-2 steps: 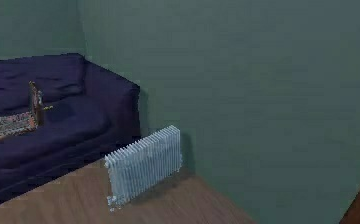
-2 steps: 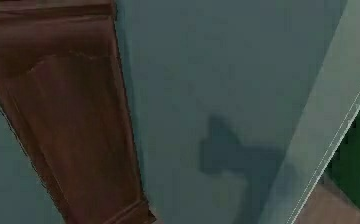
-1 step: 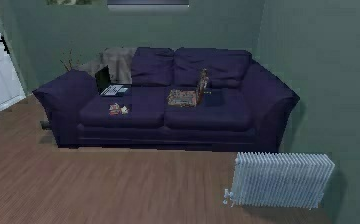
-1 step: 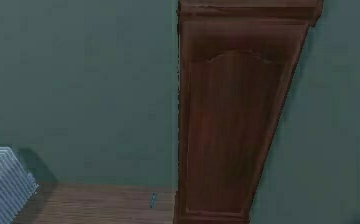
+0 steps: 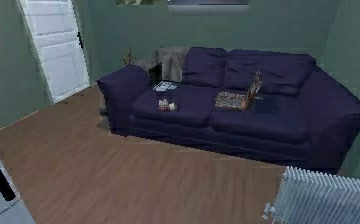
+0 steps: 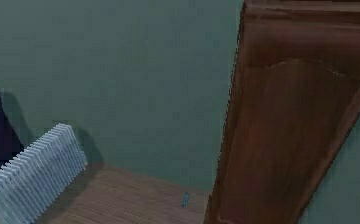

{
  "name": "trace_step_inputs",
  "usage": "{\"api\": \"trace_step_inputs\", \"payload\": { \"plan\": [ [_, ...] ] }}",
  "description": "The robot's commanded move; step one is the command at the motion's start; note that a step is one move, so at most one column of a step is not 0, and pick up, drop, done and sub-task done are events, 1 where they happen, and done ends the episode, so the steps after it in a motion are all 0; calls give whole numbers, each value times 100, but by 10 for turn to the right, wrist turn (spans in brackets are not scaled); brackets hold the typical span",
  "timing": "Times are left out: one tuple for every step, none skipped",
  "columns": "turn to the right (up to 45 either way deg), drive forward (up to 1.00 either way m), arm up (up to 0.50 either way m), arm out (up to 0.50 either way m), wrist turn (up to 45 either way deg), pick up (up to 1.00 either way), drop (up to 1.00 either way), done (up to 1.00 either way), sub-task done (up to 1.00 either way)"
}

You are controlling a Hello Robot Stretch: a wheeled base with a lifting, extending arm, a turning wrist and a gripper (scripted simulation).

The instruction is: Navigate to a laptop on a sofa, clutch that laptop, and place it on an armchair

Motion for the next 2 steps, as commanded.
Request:
{"api": "trace_step_inputs", "payload": {
  "plan": [
    [0,90,0,0,0,0,0,0,0],
    [390,0,0,0,0,0,0,0,0]
  ]
}}
